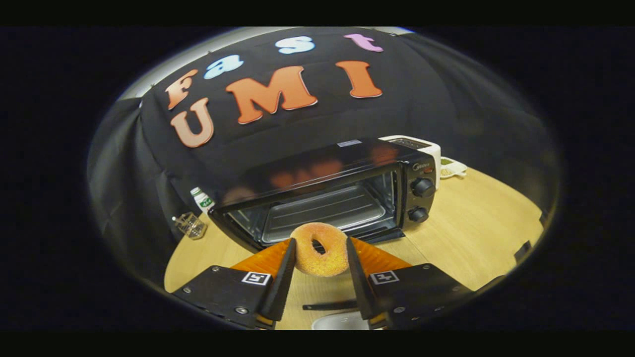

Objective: Open the toaster oven, put the food inside, and close the toaster oven door.

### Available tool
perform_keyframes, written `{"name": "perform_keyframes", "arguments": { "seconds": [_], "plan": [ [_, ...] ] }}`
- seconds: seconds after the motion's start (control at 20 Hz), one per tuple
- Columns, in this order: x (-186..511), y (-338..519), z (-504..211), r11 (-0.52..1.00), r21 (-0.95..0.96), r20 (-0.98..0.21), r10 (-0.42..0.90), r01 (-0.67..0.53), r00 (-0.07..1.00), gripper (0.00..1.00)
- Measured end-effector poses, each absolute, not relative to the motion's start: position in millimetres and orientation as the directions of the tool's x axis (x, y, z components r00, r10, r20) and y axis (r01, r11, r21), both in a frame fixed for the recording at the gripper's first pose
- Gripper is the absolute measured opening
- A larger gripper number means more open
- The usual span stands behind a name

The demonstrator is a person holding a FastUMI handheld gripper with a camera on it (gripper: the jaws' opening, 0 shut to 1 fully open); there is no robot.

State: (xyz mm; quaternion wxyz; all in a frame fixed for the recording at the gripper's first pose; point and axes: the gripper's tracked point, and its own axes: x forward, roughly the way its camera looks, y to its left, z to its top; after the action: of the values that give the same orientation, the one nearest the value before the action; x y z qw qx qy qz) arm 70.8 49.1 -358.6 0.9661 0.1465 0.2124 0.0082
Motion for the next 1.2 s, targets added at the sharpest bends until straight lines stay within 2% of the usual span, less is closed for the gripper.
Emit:
{"name": "perform_keyframes", "arguments": {
  "seconds": [0.3,0.6,0.7,0.85,0.95,1.2],
  "plan": [
    [105,53,-374,0.907,0.412,-0.398,0.095,0.085,0.913,0.58],
    [136,68,-381,0.87,0.487,-0.387,0.14,0.073,0.911,0.59],
    [143,70,-385,0.873,0.484,-0.385,0.148,0.062,0.911,0.63],
    [134,63,-385,0.902,0.428,-0.376,0.121,0.057,0.919,0.89],
    [114,63,-380,0.925,0.379,-0.371,0.12,0.032,0.921,0.97],
    [57,57,-375,0.973,0.229,-0.386,0.097,-0.007,0.917,0.98]
  ]
}}
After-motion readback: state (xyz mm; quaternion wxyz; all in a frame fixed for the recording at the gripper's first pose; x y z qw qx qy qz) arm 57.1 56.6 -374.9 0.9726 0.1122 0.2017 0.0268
